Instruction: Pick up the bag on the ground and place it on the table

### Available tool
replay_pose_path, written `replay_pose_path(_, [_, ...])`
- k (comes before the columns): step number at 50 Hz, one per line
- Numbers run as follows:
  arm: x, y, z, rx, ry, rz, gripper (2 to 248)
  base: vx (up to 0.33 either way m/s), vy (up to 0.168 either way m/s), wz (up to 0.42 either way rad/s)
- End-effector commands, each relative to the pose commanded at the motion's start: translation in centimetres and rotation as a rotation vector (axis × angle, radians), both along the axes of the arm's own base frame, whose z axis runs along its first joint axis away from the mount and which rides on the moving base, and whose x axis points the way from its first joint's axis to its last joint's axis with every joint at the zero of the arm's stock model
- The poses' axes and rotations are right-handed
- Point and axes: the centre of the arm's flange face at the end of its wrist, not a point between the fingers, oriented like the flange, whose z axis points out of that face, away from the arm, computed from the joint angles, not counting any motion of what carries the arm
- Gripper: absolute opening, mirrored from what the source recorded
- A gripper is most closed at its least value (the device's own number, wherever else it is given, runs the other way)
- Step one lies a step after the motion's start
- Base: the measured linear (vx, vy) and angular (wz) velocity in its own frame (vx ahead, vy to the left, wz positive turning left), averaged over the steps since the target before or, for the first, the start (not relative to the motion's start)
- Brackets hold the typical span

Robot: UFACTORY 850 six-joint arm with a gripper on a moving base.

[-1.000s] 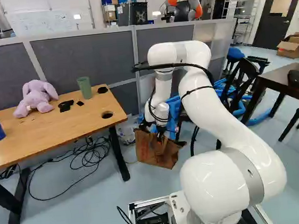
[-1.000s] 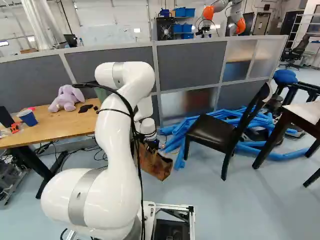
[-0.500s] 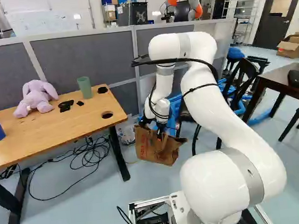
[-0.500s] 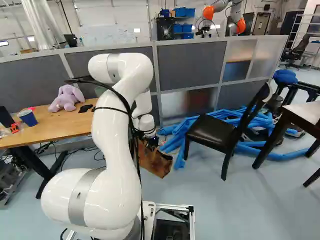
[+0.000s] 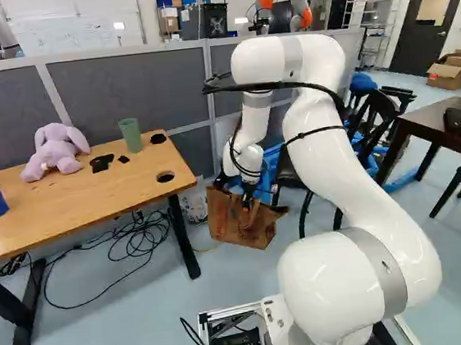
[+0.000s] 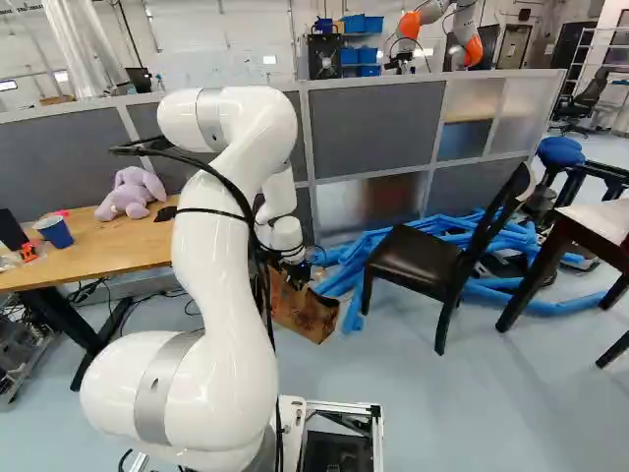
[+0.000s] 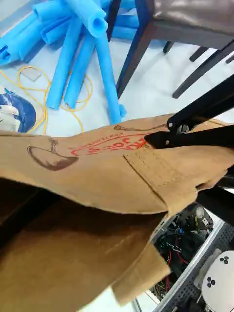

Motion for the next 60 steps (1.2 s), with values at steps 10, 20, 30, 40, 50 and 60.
replay_pose_path(10, [-0.1,0.0,1.5,0.000,-0.001,0.000,18,0.000,0.000,0.000])
replay_pose_path(20, [-0.3,0.0,2.9,0.000,0.005,0.000,18,0.000,0.000,0.000])
replay_pose_path(30, [-0.4,0.0,4.3,0.000,0.012,-0.001,18,0.000,0.000,0.000])
replay_pose_path(40, [-0.5,-0.1,5.7,0.000,0.018,-0.001,18,0.000,0.000,0.000])
replay_pose_path(50, [-0.7,-0.1,7.2,0.000,0.023,-0.001,18,0.000,0.000,0.000])
replay_pose_path(60, [-0.8,-0.1,8.6,-0.001,0.028,-0.001,18,0.000,0.000,0.000])
